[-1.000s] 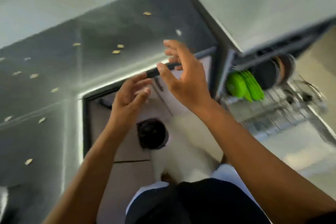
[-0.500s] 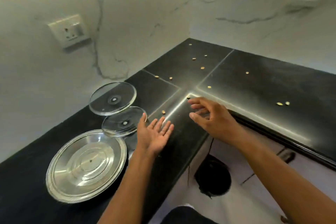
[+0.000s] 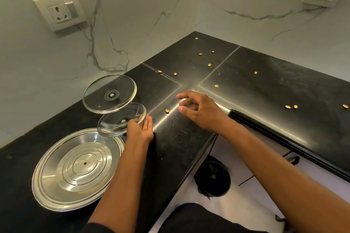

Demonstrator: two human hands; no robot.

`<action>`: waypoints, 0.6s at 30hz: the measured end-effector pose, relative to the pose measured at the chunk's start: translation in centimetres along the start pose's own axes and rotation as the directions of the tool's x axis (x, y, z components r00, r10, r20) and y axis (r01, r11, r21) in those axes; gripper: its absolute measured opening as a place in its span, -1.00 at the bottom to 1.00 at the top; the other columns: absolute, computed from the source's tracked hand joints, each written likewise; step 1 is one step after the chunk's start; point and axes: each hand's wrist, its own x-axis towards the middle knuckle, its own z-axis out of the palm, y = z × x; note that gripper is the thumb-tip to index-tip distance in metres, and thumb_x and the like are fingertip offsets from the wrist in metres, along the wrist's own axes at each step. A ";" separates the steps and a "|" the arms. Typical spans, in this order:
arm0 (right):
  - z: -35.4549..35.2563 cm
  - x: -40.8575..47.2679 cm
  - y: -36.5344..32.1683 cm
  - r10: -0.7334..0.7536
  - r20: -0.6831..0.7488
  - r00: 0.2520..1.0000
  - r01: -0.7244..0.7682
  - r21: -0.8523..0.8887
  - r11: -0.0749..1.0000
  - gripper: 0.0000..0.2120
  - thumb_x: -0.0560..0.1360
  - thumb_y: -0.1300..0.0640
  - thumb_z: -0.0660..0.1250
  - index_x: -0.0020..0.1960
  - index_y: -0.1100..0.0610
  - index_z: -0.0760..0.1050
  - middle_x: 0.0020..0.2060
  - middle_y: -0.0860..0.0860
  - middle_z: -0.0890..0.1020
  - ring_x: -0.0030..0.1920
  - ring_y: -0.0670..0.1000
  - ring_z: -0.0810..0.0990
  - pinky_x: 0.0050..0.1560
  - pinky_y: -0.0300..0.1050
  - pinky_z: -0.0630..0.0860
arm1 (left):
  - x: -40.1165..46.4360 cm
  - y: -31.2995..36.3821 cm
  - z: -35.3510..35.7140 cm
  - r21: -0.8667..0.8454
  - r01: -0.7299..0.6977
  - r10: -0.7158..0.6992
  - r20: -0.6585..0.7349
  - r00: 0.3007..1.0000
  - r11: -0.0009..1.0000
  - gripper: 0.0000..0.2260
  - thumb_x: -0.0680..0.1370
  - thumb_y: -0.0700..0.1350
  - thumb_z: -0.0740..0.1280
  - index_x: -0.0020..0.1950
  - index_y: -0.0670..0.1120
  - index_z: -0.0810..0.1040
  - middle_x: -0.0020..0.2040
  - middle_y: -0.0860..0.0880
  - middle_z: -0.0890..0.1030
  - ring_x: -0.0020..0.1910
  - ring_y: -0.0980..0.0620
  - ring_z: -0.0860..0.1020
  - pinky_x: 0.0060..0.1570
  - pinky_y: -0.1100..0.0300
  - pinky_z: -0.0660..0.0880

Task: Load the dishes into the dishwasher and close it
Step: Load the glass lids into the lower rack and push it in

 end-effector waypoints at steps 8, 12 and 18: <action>-0.5 -0.8 0.7 0.025 -0.034 0.999 -0.023 0.057 0.998 -0.69 0.60 0.03 0.40 0.34 -0.09 0.55 0.09 -0.11 0.64 -0.10 -0.20 0.62 0.03 -0.25 0.55 | -2.1 -1.0 0.8 -0.011 0.054 -0.054 -0.008 0.999 0.998 -0.71 0.69 -0.24 0.19 0.35 -0.32 0.52 0.24 -0.23 0.66 0.25 -0.13 0.64 0.32 0.03 0.55; -0.9 -1.6 1.2 0.050 -0.047 0.998 -0.046 0.083 0.995 -0.69 0.61 0.03 0.40 0.34 -0.08 0.54 0.09 -0.11 0.63 -0.05 -0.17 0.64 0.10 -0.13 0.61 | -3.4 -2.2 1.2 -0.005 0.110 -0.110 0.008 0.994 0.994 -0.72 0.67 -0.26 0.21 0.32 -0.34 0.55 0.19 -0.24 0.68 0.20 -0.14 0.67 0.29 0.03 0.58; -2.5 -2.6 2.8 0.156 -0.161 0.975 -0.135 0.134 0.982 -0.66 0.61 -0.01 0.39 0.36 -0.03 0.54 0.04 -0.06 0.69 0.04 -0.04 0.66 0.19 0.17 0.62 | -5.6 -6.0 2.3 0.137 0.203 -0.215 0.086 0.973 0.970 -0.69 0.66 -0.27 0.21 0.35 -0.37 0.54 0.23 -0.28 0.66 0.23 -0.15 0.66 0.30 0.05 0.56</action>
